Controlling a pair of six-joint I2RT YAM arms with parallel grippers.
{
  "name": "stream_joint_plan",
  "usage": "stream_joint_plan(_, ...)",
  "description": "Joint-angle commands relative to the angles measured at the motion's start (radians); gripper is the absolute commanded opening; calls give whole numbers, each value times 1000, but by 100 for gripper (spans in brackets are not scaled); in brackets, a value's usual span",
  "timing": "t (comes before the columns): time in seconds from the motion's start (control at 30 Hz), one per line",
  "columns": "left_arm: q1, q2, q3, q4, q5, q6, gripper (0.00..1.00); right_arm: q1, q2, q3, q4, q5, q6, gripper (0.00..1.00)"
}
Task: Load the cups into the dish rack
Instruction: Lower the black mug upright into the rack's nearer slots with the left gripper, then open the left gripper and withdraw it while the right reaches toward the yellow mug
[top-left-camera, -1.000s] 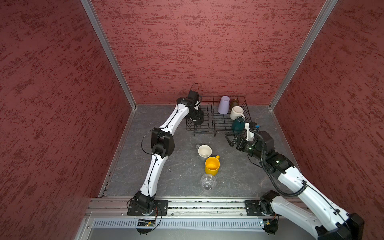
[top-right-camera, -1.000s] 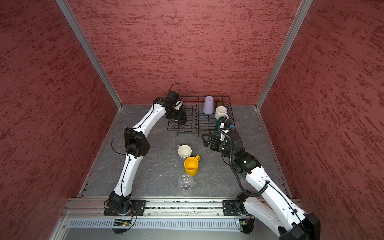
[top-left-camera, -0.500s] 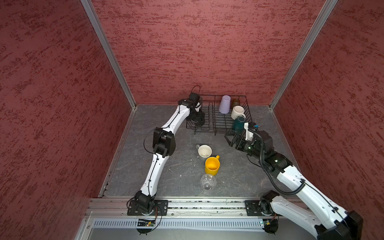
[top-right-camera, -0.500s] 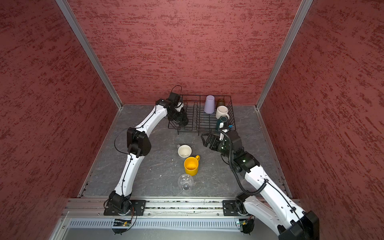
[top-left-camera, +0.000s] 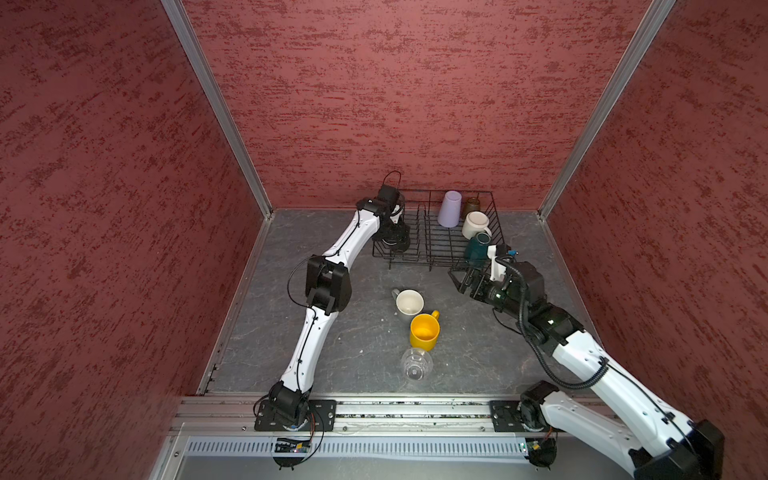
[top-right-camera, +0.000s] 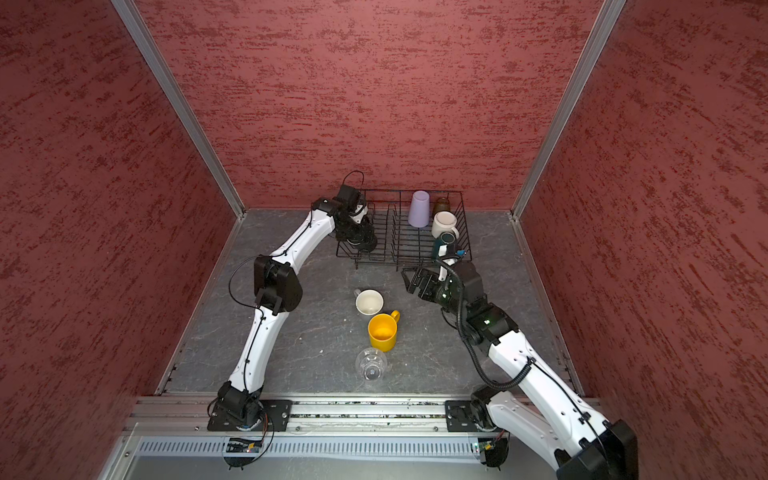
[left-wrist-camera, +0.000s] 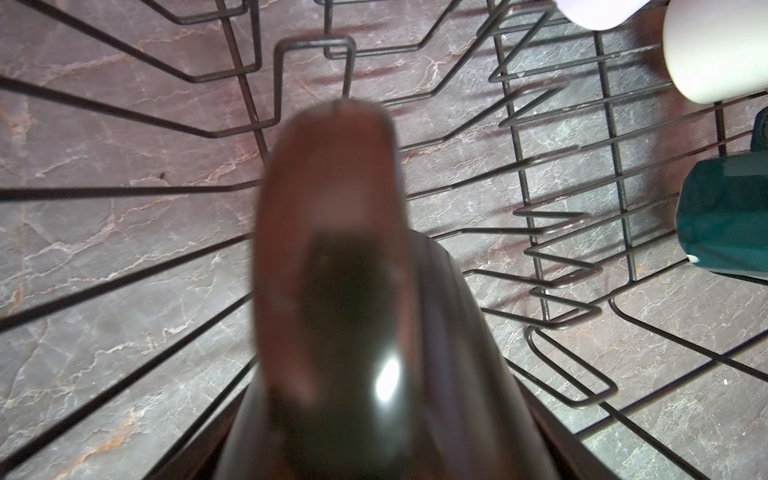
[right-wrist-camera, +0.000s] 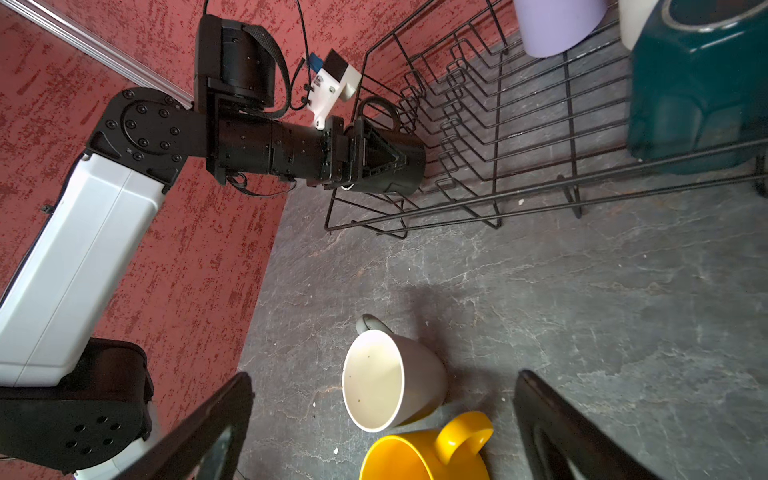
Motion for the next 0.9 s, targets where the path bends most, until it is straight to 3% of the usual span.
stream_joint_plan(0.0, -15, -12, 15, 34, 48, 10, 85, -4, -4, -7, 31, -11, 18, 99)
stream_joint_plan(0.1, -15, -23, 15, 37, 55, 11, 100, -4, -5, -8, 34, -16, 20, 99)
stream_joint_plan(0.87, 3, -180, -22, 62, 50, -19, 100, -4, -16, -14, 45, -21, 31, 99)
